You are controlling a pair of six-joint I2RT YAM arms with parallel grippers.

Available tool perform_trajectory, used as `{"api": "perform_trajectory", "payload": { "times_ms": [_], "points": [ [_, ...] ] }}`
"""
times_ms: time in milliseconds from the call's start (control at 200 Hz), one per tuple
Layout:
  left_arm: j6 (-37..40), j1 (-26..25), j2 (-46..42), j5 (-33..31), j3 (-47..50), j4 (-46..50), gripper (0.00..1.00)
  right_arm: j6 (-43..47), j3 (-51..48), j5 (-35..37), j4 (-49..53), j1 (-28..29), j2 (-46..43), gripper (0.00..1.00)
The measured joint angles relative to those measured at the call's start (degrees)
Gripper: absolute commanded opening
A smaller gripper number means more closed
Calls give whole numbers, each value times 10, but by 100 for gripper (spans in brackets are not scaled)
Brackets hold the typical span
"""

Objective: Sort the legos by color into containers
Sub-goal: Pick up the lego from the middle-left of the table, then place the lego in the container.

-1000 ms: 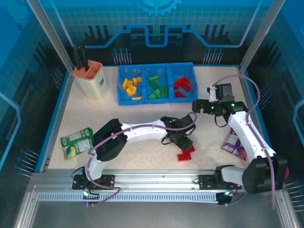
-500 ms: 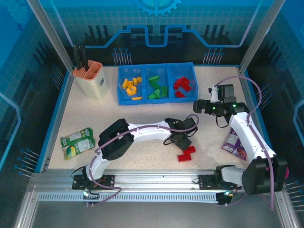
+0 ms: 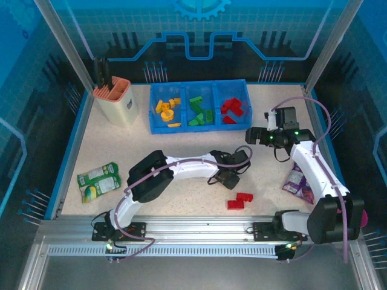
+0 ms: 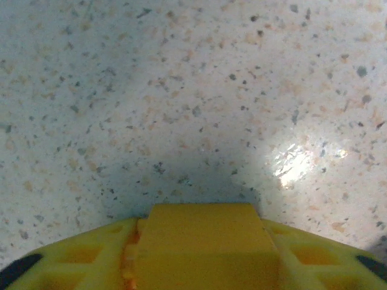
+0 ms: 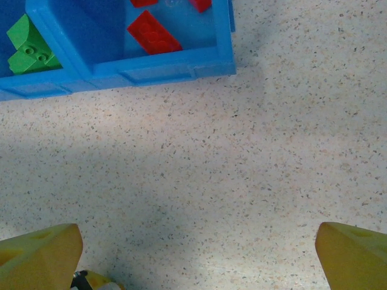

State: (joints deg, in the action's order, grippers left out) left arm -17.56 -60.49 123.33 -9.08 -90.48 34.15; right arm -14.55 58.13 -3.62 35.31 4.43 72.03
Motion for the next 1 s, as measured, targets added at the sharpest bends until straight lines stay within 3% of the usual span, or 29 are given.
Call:
{"api": "perform_trajectory", "payload": {
  "times_ms": [275, 390, 520, 746, 1001],
  "points": [
    [-4, 34, -49, 30, 77, -57, 25, -7, 0, 1, 8, 0, 7, 100],
    [-2, 118, -114, 34, 144, -60, 25, -21, -16, -5, 14, 0, -9, 100],
    [18, 236, -196, 23, 151, -58, 25, -72, -68, -18, 25, 11, -59, 100],
    [62, 355, -274, -2, 114, -82, 26, -229, -194, -19, 56, 130, -129, 100],
    [104, 447, -206, -19, 41, -111, 26, -360, -225, 16, 105, 267, -139, 100]
  ]
}}
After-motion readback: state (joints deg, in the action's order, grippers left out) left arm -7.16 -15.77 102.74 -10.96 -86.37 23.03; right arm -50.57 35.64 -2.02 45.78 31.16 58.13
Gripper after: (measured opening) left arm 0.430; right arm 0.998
